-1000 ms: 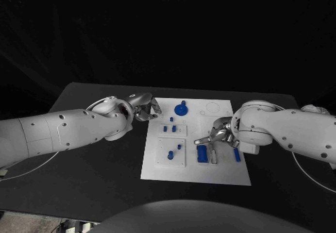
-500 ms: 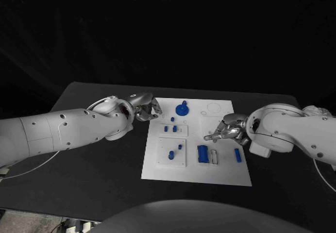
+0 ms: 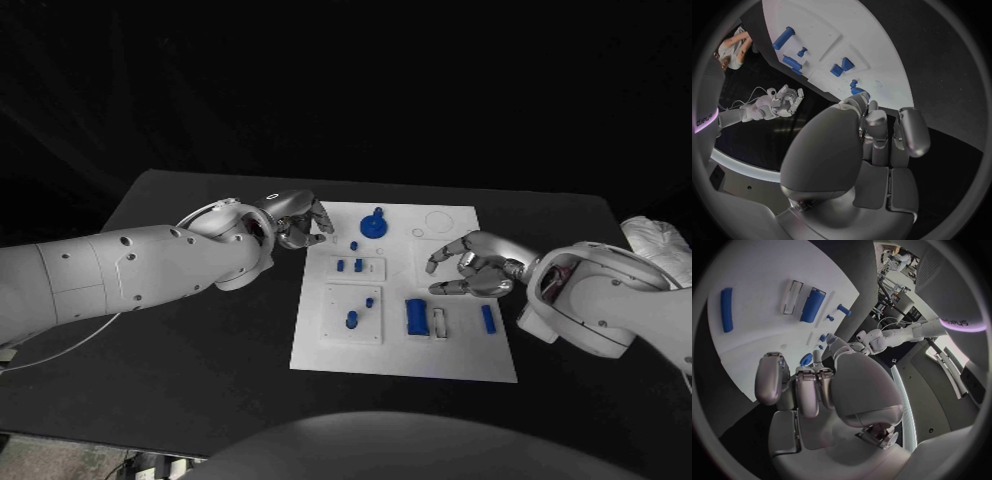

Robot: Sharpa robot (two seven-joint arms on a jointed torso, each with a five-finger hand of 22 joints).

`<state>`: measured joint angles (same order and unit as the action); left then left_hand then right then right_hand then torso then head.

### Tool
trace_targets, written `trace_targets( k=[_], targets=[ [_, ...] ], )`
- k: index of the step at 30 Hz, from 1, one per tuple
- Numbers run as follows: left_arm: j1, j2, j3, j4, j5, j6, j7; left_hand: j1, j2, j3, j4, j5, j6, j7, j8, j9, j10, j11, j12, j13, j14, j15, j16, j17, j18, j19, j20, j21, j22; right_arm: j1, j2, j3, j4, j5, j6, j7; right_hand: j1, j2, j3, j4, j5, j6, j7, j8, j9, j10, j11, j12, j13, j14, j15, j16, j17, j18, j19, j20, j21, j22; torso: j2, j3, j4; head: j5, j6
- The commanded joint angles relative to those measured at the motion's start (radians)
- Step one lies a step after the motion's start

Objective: Assemble the parts on the task board

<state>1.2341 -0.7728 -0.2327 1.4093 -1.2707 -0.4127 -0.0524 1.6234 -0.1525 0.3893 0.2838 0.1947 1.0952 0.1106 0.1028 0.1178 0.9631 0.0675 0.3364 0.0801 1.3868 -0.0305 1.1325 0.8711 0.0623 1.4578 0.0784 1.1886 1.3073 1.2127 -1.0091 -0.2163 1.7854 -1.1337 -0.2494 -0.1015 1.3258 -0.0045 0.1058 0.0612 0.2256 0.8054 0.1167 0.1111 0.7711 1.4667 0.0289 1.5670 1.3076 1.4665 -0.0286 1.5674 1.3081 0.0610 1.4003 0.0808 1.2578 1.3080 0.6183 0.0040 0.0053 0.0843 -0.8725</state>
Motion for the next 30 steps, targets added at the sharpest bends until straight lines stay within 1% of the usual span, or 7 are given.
trace_targets(
  k=[1,4,11,20,22,26,30],
  targets=[
    [0.000,-0.002,0.001,0.005,0.006,-0.026,0.024,0.000,0.002,0.007,0.001,0.005,0.005,0.002,0.006,0.001,0.007,0.002,0.001,-0.001,-0.005,0.002,0.002,0.002,0.010,-0.007,-0.001,0.003,0.167,-0.025,-0.001,-0.001,0.001,-0.171,-0.123,0.115,0.007,-0.005,-0.015,0.003,-0.044,0.035,-0.007,0.046,0.018,0.104,-0.005,0.004,0.263,0.104,0.001,0.003,0.263,0.009,-0.003,0.003,0.008,0.172,0.001,-0.0004,0.0005,-0.001,0.000],
    [0.000,-0.004,0.001,0.007,0.006,-0.027,0.025,0.000,0.002,0.007,0.001,0.005,0.005,0.002,0.006,0.002,0.008,0.002,0.001,-0.001,-0.005,0.002,0.001,0.002,0.010,-0.007,-0.001,0.002,0.167,-0.057,0.003,-0.001,-0.009,-0.208,-0.138,0.118,0.024,0.000,-0.035,0.000,-0.067,0.040,-0.016,0.165,0.102,0.104,-0.014,0.004,0.263,0.104,-0.003,0.003,0.263,0.010,-0.004,-0.006,0.012,0.172,0.001,-0.0003,0.0013,-0.001,0.000],
    [0.000,-0.010,0.001,0.012,0.007,-0.031,0.027,0.001,0.002,0.008,0.000,0.005,0.006,0.002,0.006,0.002,0.009,0.002,0.002,-0.001,-0.005,0.002,0.002,0.003,0.010,-0.007,-0.001,0.003,0.168,-0.102,-0.009,-0.001,-0.034,-0.272,-0.183,0.099,0.010,0.025,-0.042,0.032,-0.013,0.061,-0.040,0.243,0.126,0.104,-0.022,0.004,0.263,0.104,-0.011,0.003,0.263,0.003,0.013,-0.008,0.042,0.179,0.001,-0.0009,0.0012,0.005,0.000],
    [0.000,-0.023,0.001,0.016,0.007,-0.033,0.024,0.001,0.002,0.009,0.000,0.005,0.007,0.002,0.007,0.002,0.014,0.001,0.004,0.000,-0.005,0.001,0.003,0.003,0.010,-0.007,-0.001,0.003,0.168,-0.100,-0.065,-0.001,-0.010,-0.351,-0.268,0.014,-0.090,0.031,-0.077,0.130,0.005,0.122,-0.065,0.269,0.096,0.104,-0.042,0.004,0.263,0.104,-0.032,0.003,0.263,-0.006,0.043,-0.025,0.088,0.191,-0.001,-0.0008,0.0007,0.002,0.000],
    [0.000,-0.024,0.001,0.016,0.007,-0.032,0.024,0.001,0.002,0.009,0.000,0.005,0.007,0.002,0.007,0.002,0.014,0.001,0.004,0.000,-0.005,0.001,0.003,0.003,0.010,-0.007,-0.001,0.003,0.168,-0.086,-0.080,-0.001,0.003,-0.363,-0.262,-0.017,-0.068,0.029,-0.062,0.126,0.108,0.128,-0.069,0.261,0.081,0.104,-0.051,0.004,0.263,0.104,-0.039,0.003,0.263,-0.007,0.049,-0.036,0.096,0.193,0.000,-0.0006,0.0015,-0.002,0.000],
    [0.000,-0.023,0.001,0.016,0.007,-0.032,0.023,0.001,0.002,0.009,0.000,0.005,0.007,0.002,0.007,0.002,0.014,0.001,0.004,0.000,-0.005,0.001,0.003,0.003,0.010,-0.007,-0.001,0.003,0.168,-0.046,-0.113,-0.001,0.036,-0.410,-0.181,-0.124,-0.084,0.011,-0.040,0.156,0.303,0.164,-0.083,0.252,0.062,0.104,-0.059,0.004,0.263,0.104,-0.050,0.003,0.263,-0.012,0.060,-0.045,0.114,0.198,0.000,-0.0017,0.0017,-0.010,0.000],
    [0.000,-0.021,0.001,0.013,0.007,-0.031,0.024,0.000,0.002,0.009,0.001,0.005,0.008,0.002,0.008,0.003,0.016,0.001,0.005,0.000,-0.005,0.001,0.003,0.002,0.010,-0.007,-0.001,0.003,0.168,-0.003,-0.133,-0.001,0.064,-0.481,-0.033,-0.273,-0.210,0.005,-0.069,0.226,0.218,0.236,-0.090,0.253,0.055,0.104,-0.064,0.004,0.263,0.104,-0.059,0.003,0.263,-0.015,0.071,-0.052,0.132,0.203,0.000,-0.0018,0.0013,-0.013,0.000]
  ],
)
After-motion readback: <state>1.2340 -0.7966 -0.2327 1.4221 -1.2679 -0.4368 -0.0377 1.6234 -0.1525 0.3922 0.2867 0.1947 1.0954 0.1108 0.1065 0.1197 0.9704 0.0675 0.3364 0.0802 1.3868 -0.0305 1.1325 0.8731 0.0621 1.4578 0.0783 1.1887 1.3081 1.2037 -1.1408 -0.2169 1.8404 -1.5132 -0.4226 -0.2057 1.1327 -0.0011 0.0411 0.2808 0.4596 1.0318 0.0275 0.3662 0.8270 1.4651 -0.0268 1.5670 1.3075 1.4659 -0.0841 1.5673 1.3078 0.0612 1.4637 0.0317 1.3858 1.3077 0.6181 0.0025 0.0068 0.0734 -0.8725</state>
